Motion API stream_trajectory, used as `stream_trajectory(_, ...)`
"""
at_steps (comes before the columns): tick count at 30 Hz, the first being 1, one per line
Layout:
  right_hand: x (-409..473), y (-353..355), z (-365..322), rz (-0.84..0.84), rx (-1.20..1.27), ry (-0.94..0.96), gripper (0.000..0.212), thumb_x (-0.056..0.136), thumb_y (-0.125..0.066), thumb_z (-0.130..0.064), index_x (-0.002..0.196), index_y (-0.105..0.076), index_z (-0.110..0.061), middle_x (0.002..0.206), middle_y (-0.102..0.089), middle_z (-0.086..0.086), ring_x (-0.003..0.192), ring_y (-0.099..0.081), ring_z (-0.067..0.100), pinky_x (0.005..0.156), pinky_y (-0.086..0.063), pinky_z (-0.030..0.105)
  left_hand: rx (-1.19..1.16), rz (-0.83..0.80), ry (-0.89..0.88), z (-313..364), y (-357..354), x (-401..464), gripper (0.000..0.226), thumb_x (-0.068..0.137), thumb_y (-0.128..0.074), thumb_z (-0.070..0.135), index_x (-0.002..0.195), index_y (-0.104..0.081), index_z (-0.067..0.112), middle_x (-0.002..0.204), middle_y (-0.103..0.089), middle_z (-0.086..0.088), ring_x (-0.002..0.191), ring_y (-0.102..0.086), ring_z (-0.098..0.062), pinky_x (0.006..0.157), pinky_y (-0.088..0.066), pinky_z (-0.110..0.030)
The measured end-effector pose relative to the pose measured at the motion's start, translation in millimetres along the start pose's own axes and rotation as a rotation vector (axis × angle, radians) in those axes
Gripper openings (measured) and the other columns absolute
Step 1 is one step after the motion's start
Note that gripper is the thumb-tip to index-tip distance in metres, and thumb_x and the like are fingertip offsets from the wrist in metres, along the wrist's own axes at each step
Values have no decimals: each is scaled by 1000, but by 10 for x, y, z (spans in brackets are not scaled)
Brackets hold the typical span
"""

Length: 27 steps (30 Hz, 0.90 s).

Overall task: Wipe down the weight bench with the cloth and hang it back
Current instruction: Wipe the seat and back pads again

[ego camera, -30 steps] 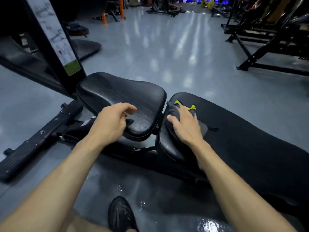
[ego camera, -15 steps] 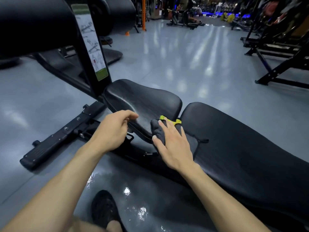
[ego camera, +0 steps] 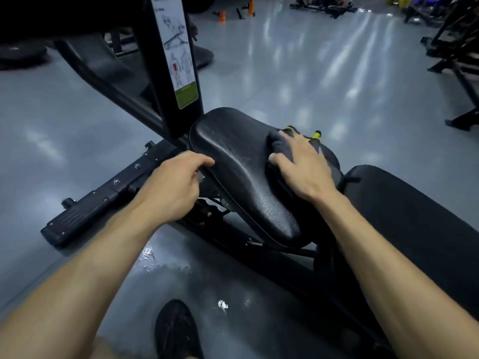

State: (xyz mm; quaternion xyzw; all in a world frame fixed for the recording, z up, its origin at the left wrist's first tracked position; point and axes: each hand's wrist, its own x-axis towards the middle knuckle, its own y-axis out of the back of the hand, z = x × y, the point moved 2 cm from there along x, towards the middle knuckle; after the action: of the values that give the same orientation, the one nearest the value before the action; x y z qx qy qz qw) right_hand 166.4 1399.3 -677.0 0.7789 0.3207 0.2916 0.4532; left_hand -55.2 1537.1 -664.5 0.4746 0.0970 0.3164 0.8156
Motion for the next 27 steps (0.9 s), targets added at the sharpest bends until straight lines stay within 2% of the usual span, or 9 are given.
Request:
stream_trajectory(2,-394,-154,-279,-23,-54,180,73,87,-43,-59,154,-37,-31,167,-27,-3,155,-18,17,125,-11,52,-20,13,0,-24,1,86,51,97,-41,-1,135,-62,25,133,-59,10,122,-58,-15,105,-46,-34)
stream_trajectory(4,-705,-259,-436,-11,-176,274,83,86,-42,-63,160,-26,-29,171,-14,0,158,-7,19,126,-7,53,-44,39,8,-73,24,142,52,96,-40,-3,133,-64,25,131,-61,10,122,-58,-14,105,-46,-33)
stream_trajectory(6,-804,-348,-523,5,-291,248,88,86,-43,-65,162,-21,-26,172,-9,5,158,-4,25,124,-9,58,-69,63,28,-158,53,163,51,97,-39,-3,131,-65,24,129,-63,9,119,-60,-14,105,-48,-35)
stream_trajectory(10,-373,-511,-878,8,-488,190,89,88,-36,-64,162,-17,-18,169,-10,20,156,-9,39,120,-14,65,-97,82,122,-341,112,149,47,98,-43,0,132,-64,24,134,-65,5,120,-61,-16,104,-48,-35)
stream_trajectory(12,94,-562,-1147,-26,-453,192,86,91,-31,-64,162,-14,-19,169,-9,19,156,-8,37,120,-13,65,-84,90,166,-414,141,107,46,97,-45,0,132,-64,23,135,-65,3,121,-61,-18,102,-46,-30)
stream_trajectory(15,570,-551,-1406,-74,-355,177,81,95,-34,-63,161,-17,-20,170,-10,14,157,-7,32,122,-10,62,-54,114,213,-498,197,35,45,97,-45,2,133,-64,23,137,-66,2,122,-60,-19,96,-42,-26)
stream_trajectory(20,-170,-523,-1078,-23,-462,374,85,88,-35,-63,161,-21,-23,172,-7,8,158,-6,26,124,-9,57,-120,99,238,-583,253,-48,46,98,-41,2,130,-64,27,132,-68,3,100,-57,-9,86,-42,-26)
stream_trajectory(24,-285,-514,-941,-49,-476,399,82,88,-31,-62,162,-19,-27,172,-1,5,158,1,23,125,-9,56,-151,111,262,-653,296,-65,45,100,-42,3,131,-63,27,134,-66,4,116,-62,-14,92,-47,-31)
stream_trajectory(27,107,-594,-1189,-9,-457,367,80,91,-34,-60,161,-19,-25,171,-9,9,158,-8,28,123,-13,59,-154,114,259,-663,318,-58,48,98,-42,0,131,-63,27,133,-66,5,118,-63,-14,99,-48,-32)
